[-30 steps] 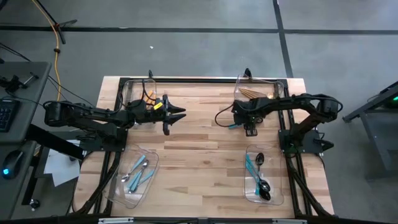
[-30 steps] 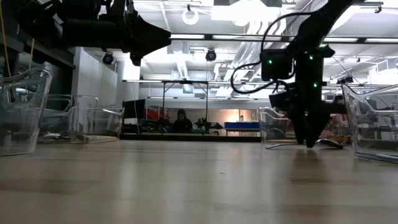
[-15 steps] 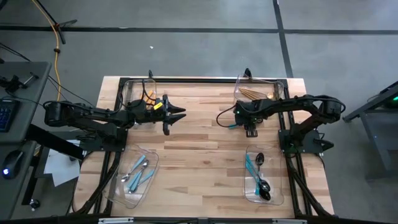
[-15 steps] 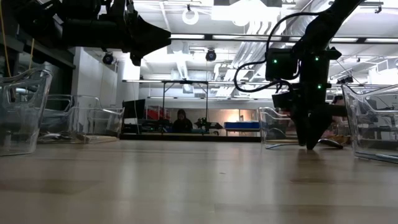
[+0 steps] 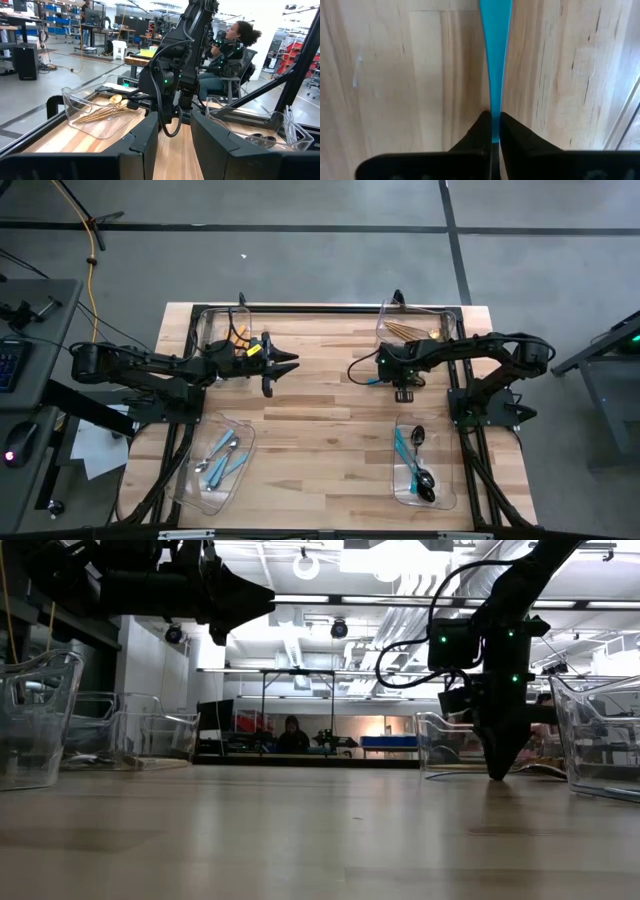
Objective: Sort silverware by color (type)
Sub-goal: Put the blue spoon into the bottom right transparent bin
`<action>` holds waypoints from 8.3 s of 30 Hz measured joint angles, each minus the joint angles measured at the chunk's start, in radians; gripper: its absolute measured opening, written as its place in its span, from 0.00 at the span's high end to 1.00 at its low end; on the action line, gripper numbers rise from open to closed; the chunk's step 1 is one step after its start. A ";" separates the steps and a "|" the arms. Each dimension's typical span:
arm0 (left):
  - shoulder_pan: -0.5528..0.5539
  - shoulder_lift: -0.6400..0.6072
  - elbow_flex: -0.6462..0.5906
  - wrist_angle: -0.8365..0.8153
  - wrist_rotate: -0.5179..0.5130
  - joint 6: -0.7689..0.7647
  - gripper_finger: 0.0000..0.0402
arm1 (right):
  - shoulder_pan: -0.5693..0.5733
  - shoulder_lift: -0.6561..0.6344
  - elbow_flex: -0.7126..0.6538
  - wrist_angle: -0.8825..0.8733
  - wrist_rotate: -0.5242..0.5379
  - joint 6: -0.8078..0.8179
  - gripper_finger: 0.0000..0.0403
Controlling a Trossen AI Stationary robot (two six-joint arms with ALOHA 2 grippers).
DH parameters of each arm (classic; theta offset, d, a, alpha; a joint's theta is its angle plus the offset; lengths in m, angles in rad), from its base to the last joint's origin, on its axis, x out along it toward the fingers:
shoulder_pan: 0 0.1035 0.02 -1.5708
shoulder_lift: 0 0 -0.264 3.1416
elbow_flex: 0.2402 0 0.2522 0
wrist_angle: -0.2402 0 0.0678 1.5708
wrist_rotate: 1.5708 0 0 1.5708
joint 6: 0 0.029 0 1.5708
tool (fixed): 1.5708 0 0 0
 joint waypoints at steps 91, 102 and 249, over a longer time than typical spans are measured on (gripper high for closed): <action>0.001 0.000 0.000 -0.001 0.000 0.026 0.74 | 0.163 -0.187 0.201 0.745 -0.649 0.089 0.99; 0.001 0.000 0.000 -0.002 0.000 0.013 0.74 | 0.419 -0.280 0.201 0.677 -0.647 0.164 0.99; 0.001 0.000 0.000 -0.049 -0.038 0.024 0.74 | 0.949 -0.158 0.179 -0.286 -0.226 0.290 1.00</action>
